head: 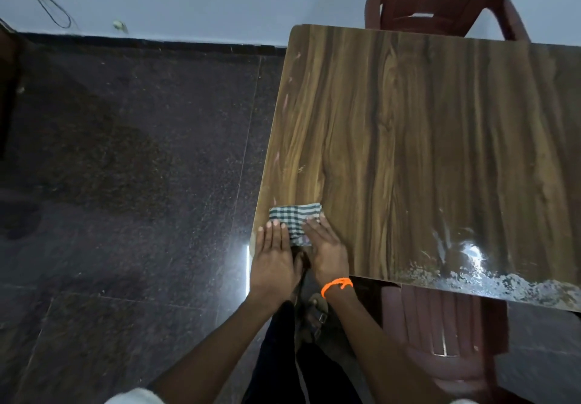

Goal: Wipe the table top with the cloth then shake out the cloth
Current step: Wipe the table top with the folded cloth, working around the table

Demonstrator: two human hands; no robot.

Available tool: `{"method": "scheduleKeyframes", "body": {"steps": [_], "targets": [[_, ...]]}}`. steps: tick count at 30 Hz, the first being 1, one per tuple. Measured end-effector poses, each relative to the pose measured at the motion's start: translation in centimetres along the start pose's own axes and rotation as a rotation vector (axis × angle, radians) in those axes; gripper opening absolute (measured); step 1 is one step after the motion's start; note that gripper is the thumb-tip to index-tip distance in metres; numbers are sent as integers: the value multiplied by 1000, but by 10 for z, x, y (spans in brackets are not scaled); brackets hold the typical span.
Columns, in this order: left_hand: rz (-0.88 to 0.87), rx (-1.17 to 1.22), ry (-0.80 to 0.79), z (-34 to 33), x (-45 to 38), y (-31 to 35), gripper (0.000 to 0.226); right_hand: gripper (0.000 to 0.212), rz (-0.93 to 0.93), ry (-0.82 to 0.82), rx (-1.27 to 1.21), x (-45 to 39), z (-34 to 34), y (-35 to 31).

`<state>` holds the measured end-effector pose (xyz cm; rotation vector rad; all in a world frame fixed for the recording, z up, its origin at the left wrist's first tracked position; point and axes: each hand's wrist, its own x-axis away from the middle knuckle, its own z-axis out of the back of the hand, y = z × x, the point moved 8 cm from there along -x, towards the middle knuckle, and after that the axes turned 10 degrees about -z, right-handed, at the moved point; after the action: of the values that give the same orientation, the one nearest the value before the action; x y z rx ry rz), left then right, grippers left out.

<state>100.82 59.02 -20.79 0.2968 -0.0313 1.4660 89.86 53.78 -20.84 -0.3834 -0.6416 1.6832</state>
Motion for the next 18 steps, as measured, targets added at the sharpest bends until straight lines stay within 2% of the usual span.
{"method": "scheduleKeyframes", "body": {"steps": [4,8,13,18], "targets": [[12,47,-35,-16,37,21,77,63,59,-71,55,36,3,11],[-4,78,-65,-19,33,52,84,74,19,-54,59,43,22,39],[2,103,-55,-8,0,50,86,61,-75,58,2,8,36,38],[50,-12,-68,2,0,0,85,50,-26,15,-27,-15,0,-7]]}}
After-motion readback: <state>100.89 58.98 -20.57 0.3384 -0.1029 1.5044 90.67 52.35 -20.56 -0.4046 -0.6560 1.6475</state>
